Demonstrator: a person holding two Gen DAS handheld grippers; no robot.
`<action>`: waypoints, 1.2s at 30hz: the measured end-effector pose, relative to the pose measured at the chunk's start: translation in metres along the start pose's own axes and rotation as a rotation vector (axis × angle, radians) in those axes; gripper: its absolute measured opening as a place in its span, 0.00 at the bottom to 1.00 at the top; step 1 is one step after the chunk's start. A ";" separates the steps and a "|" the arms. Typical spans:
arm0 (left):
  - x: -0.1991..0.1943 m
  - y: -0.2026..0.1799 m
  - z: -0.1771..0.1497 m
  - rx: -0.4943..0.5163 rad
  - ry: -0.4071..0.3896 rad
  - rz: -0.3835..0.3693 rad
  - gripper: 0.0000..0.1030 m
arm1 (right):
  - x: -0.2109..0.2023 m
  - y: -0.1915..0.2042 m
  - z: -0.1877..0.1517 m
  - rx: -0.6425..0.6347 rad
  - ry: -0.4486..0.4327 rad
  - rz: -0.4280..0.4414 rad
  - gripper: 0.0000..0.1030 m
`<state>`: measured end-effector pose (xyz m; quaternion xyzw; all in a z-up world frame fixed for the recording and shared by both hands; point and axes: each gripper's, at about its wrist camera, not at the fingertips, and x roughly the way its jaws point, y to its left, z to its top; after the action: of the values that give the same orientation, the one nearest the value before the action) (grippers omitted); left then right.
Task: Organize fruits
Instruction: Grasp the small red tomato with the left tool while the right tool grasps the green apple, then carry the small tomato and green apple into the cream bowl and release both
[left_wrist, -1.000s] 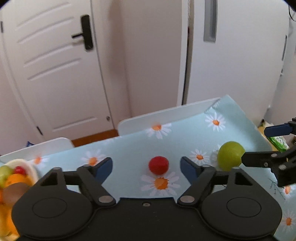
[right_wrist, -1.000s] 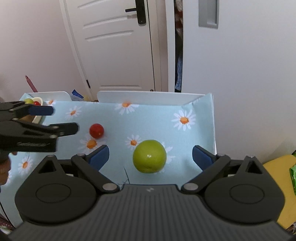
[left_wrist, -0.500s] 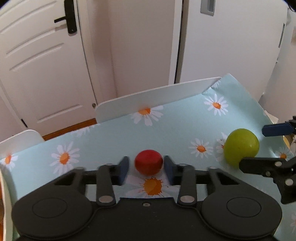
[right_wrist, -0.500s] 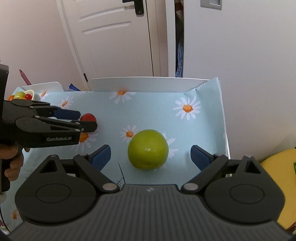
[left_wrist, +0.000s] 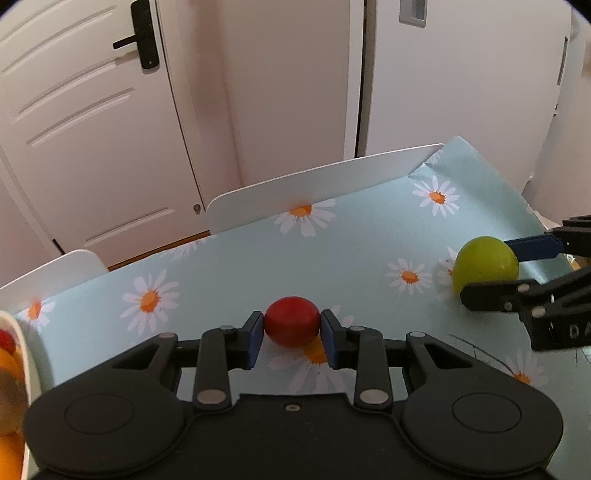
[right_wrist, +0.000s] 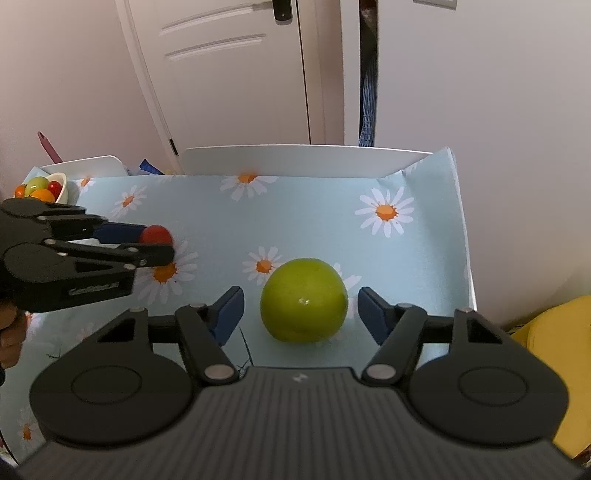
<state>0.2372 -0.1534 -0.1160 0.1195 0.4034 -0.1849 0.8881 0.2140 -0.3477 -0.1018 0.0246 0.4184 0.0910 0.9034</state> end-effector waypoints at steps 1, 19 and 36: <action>-0.001 0.000 -0.001 -0.001 0.001 0.002 0.35 | 0.000 0.000 0.000 0.001 0.000 0.000 0.80; -0.045 0.000 -0.020 -0.078 -0.034 0.078 0.35 | -0.008 0.011 0.002 -0.045 -0.006 0.023 0.66; -0.143 0.042 -0.045 -0.294 -0.132 0.243 0.35 | -0.045 0.088 0.038 -0.187 -0.065 0.176 0.66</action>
<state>0.1378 -0.0662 -0.0335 0.0242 0.3493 -0.0231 0.9364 0.2021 -0.2688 -0.0323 -0.0203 0.3747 0.2077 0.9033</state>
